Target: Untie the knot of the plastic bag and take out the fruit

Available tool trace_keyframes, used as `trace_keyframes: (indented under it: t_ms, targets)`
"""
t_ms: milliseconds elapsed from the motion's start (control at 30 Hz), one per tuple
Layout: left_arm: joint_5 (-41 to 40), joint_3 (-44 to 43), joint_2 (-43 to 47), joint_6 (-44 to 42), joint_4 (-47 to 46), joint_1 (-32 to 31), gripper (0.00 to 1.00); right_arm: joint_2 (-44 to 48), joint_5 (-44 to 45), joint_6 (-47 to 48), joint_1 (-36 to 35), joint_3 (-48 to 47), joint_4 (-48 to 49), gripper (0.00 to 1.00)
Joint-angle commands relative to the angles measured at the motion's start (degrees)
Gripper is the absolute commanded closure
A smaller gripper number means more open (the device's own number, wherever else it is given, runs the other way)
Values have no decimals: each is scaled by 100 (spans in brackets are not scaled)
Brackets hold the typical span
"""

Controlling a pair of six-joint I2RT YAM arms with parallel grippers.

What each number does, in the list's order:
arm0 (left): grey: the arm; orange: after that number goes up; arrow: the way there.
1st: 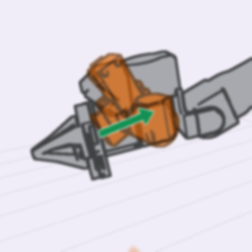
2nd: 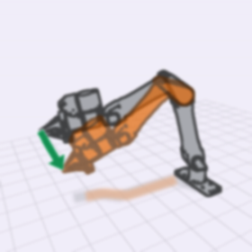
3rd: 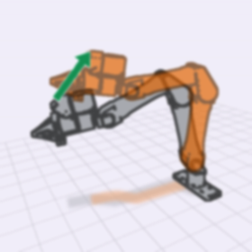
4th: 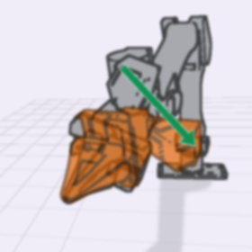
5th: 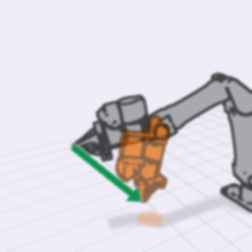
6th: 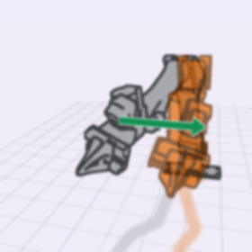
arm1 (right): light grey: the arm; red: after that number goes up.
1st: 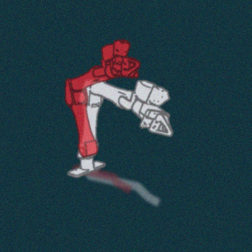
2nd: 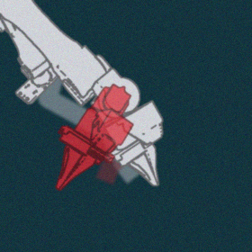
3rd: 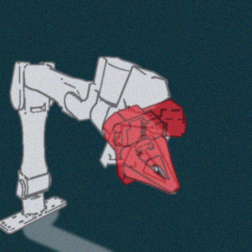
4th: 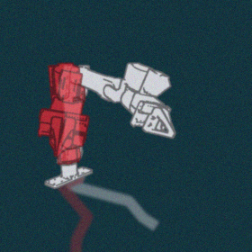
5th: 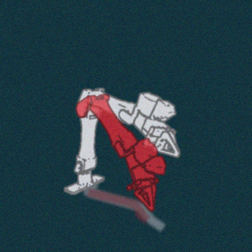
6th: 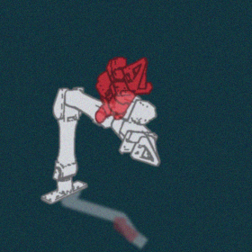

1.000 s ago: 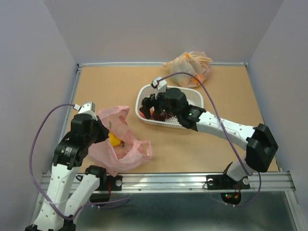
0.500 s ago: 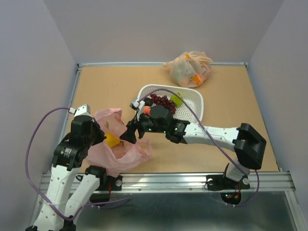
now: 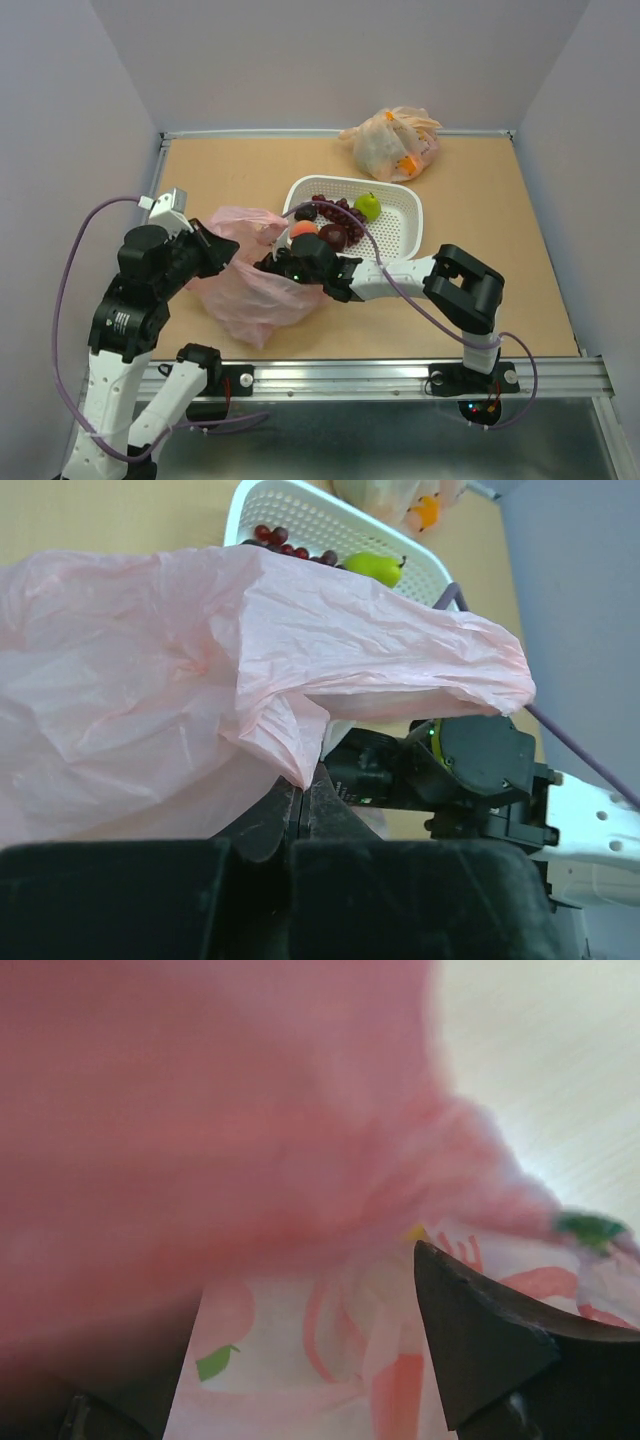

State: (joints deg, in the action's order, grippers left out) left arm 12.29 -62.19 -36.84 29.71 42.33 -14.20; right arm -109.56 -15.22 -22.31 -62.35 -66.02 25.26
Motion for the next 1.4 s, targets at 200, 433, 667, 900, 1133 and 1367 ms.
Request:
trace_keyframes:
  t_ms: [200, 433, 667, 900, 1133, 1367]
  targets:
    - [-384, 1156, 572, 192, 539, -22, 100, 93, 107, -2, -23, -323, 551, 6]
    - [-966, 1174, 494, 26, 760, -22, 100, -319, -51, 217, -32, -858, 147, 5]
    - [-790, 1350, 476, 34, 531, -22, 100, -856, 141, 516, -120, -1369, -231, 1]
    - [-641, 1412, 450, -53, 443, -22, 100, -1471, 292, 675, -172, -1870, -495, 0]
    - [-675, 1473, 476, -80, 443, -22, 100, -1849, 283, 605, -181, -2099, -478, 23]
    - [-1062, 1456, 529, -36, 549, -22, 100, -1561, 300, 648, -173, -1854, -443, 85]
